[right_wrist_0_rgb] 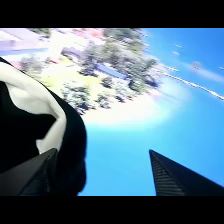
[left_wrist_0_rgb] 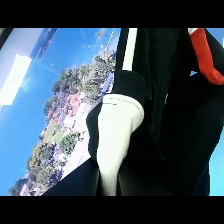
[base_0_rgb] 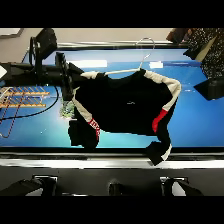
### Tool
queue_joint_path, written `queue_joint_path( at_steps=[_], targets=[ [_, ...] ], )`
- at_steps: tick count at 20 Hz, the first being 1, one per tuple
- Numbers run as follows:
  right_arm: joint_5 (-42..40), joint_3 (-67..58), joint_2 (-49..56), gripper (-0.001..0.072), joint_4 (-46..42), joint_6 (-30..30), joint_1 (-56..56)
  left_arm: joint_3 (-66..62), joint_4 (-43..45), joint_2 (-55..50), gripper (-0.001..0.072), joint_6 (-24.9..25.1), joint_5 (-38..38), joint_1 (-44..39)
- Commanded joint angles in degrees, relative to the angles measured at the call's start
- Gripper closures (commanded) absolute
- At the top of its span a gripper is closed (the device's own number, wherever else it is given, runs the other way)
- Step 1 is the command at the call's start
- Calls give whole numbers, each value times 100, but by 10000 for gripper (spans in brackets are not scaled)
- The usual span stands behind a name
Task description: Fold the clothes and pants, and hang the long-sleeved shirts on hangers.
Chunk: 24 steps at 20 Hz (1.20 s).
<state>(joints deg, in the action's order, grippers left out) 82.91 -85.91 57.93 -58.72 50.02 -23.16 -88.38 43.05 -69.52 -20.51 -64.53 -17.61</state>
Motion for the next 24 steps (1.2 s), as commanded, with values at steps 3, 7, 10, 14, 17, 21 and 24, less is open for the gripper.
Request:
queue_joint_path(
  at_steps=[3,7,10,14,17,21,24],
  targets=[
    [258,0,715,73,1204,-455,-227,-4,0,35,670,-4,4,2],
    [748,0,914,73,1600,-1674,-223,-4,0,15,670,-4,7,2],
    [879,57,951,74,1637,-2387,-223,-4,2,-7,670,-4,7,2],
    [562,94,1060,74,1641,-2800,210,-4,2,-13,669,-4,7,2],
    [-133,94,1263,101,1589,-2809,590,-4,2,-15,669,-4,7,2],
    [-280,94,1585,187,1757,-3014,669,-4,2,-15,670,-4,7,2],
    [452,94,1690,546,1810,-3027,669,-4,2,-15,669,-4,7,2]
  ],
)
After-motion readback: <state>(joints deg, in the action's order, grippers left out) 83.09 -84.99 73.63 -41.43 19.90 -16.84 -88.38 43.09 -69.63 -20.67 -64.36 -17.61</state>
